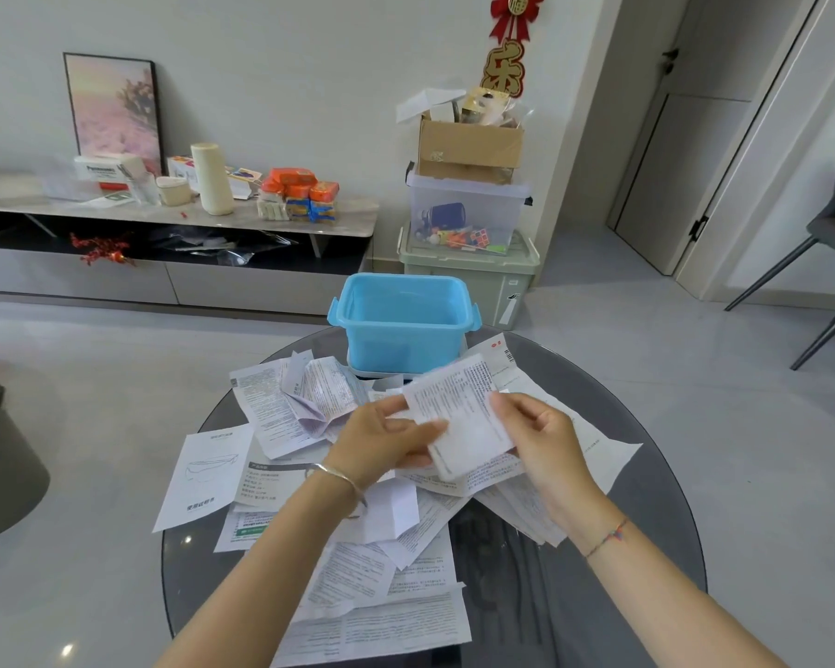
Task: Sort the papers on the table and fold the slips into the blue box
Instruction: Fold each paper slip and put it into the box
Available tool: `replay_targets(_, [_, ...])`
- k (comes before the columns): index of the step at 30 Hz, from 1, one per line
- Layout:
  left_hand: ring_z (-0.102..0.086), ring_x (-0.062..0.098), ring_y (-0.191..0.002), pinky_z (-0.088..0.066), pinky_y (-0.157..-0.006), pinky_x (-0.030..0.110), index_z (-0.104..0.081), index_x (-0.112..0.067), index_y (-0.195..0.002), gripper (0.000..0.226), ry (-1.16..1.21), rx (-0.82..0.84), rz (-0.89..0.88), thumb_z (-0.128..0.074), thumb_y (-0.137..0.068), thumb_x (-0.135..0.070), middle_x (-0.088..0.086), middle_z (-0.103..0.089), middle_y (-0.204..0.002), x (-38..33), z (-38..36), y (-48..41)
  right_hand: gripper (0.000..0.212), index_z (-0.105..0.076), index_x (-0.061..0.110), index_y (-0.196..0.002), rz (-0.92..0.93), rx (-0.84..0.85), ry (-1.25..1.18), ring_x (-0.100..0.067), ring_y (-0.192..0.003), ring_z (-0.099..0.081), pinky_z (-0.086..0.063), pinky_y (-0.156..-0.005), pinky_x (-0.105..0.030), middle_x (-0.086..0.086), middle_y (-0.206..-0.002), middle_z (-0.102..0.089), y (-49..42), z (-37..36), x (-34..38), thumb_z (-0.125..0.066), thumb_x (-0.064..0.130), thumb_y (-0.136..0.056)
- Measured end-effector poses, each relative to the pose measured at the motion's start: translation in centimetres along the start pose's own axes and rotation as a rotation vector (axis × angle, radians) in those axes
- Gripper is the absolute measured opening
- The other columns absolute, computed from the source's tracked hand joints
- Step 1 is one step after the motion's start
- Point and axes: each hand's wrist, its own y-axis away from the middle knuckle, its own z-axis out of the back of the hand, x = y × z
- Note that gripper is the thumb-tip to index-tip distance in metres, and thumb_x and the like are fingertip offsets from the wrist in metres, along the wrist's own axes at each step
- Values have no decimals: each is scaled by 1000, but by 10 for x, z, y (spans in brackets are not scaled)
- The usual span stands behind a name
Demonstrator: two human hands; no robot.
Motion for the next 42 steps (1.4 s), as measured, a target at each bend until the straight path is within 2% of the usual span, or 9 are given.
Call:
replay_targets(2, [-72,13,-81,-58,-68,23,-67,-18,-106,24,-90,95,2,-71,-83,-12,3,-75,-90,-2,3,0,16,-73,14,-85,68,67,161,-1,-71,-63,-46,-63,-11,6,-79,-72,-4,12,5,-61,22,-92])
replay_targets(6, [-69,5,-84,-56,-77,24,-72,-28,-96,14,-266,-46,-159,-71,-82,-31,-5,-75,-85,0,6,-5,16,-74,13,-83,82,333,366,-3,-75,-65,-47,-67,-13,5,-81,-73,-5,15,9,-63,22,-90])
replay_targets(9, [-69,8,-75,-55,-71,17,-75,-22,-78,3,-310,-96,-246,-75,-79,-25,-4,-74,-76,5,-1,-4,14,-73,21,-81,108,405,458,-4,-80,-66,-48,-71,-14,8,-83,-73,-3,11,5,-63,23,-91])
replay_targets(14, [-67,3,-66,-51,-64,14,-74,-21,-71,7,-315,-103,-270,-76,-78,-23,-6,-73,-71,13,-7,-3,10,-70,14,-85,163,327,441,-19,-84,-65,-51,-77,-27,-1,-83,-71,-3,4,-4,-63,20,-90])
replay_targets(25, [-67,0,-66,-52,-64,12,-73,-19,-72,11,-156,-342,-286,-73,-81,-24,-9,-73,-70,4,3,-8,15,-64,7,-80,122,198,339,-8,-58,-61,-50,-59,-23,1,-64,-66,-13,23,5,-58,11,-93])
replay_targets(29, [-66,4,-68,-55,-69,17,-74,-14,-75,14,-9,-407,-244,-73,-81,-27,-4,-74,-72,2,9,-10,13,-60,13,-93,67,141,213,-11,-75,-66,-54,-66,-23,5,-83,-71,-14,18,4,-57,26,-93])
replay_targets(32, [-66,2,-67,-52,-63,15,-73,-15,-77,13,14,-396,-217,-72,-82,-27,-7,-73,-71,4,3,-9,22,-59,19,-107,-16,252,200,-10,-89,-69,-56,-76,-24,3,-98,-73,-8,9,1,-63,30,-88])
replay_targets(37, [-72,11,-74,-56,-61,21,-72,-11,-84,8,12,-257,-181,-71,-82,-19,2,-75,-78,3,-2,-4,16,-66,3,-100,34,194,177,-17,-85,-72,-58,-79,-30,-3,-87,-75,-5,10,4,-64,14,-89])
replay_targets(42, [-71,8,-70,-55,-57,18,-68,-10,-85,8,-70,-183,-171,-65,-87,-17,-3,-75,-74,0,0,-2,13,-67,3,-98,25,209,151,-19,-82,-72,-58,-73,-27,-4,-84,-75,-3,14,8,-65,11,-88])
